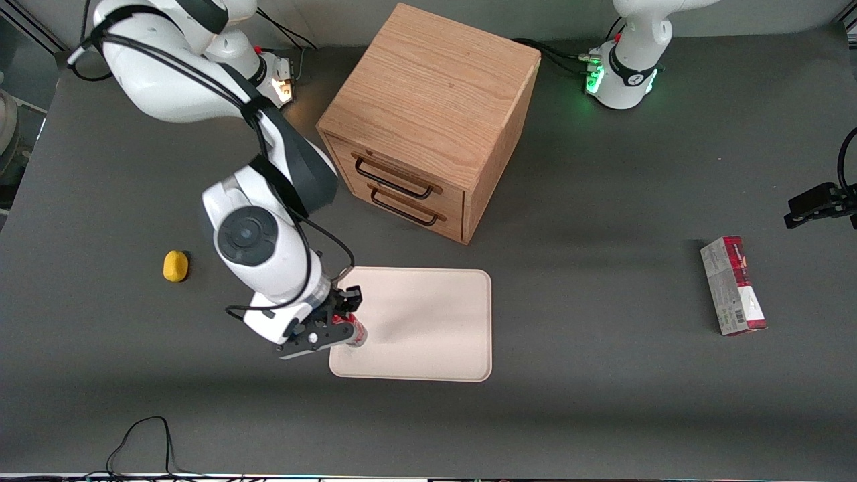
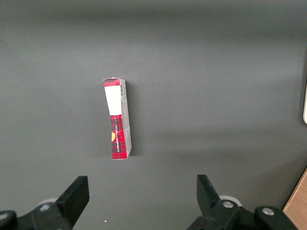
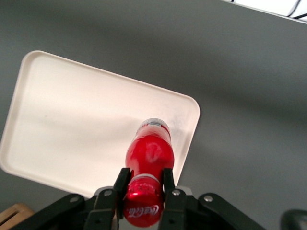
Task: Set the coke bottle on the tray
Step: 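Lower the red bottle onto the white tray and open the right gripper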
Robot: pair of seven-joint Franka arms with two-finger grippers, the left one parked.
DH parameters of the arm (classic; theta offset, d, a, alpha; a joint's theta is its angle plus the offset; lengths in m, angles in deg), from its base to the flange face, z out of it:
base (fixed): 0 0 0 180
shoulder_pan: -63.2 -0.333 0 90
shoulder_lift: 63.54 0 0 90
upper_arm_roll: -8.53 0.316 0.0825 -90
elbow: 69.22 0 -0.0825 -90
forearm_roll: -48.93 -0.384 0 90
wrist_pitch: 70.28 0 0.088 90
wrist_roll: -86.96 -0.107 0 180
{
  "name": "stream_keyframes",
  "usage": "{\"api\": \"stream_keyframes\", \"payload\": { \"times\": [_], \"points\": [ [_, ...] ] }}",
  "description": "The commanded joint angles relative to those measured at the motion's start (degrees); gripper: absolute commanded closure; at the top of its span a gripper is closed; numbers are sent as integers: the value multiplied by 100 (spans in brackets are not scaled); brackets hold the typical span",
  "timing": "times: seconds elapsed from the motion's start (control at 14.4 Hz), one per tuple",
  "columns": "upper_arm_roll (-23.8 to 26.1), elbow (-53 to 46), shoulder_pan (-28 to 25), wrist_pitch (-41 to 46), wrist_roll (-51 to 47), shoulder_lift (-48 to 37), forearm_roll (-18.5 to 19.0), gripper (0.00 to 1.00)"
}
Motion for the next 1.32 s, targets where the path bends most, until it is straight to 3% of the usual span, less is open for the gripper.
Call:
{"api": "stream_keyframes", "payload": {
  "times": [0.0,0.21,0.49,0.56,0.63,1.25],
  "points": [
    [64,-57,-10,-332,-120,268,387,85],
    [38,4,25,-482,-103,436,450,83],
    [12,180,69,-649,-129,453,450,73],
    [12,189,87,-701,-138,462,450,54],
    [3,215,96,-798,-164,471,432,1],
    [3,154,131,-851,-217,305,397,0]
  ]
}}
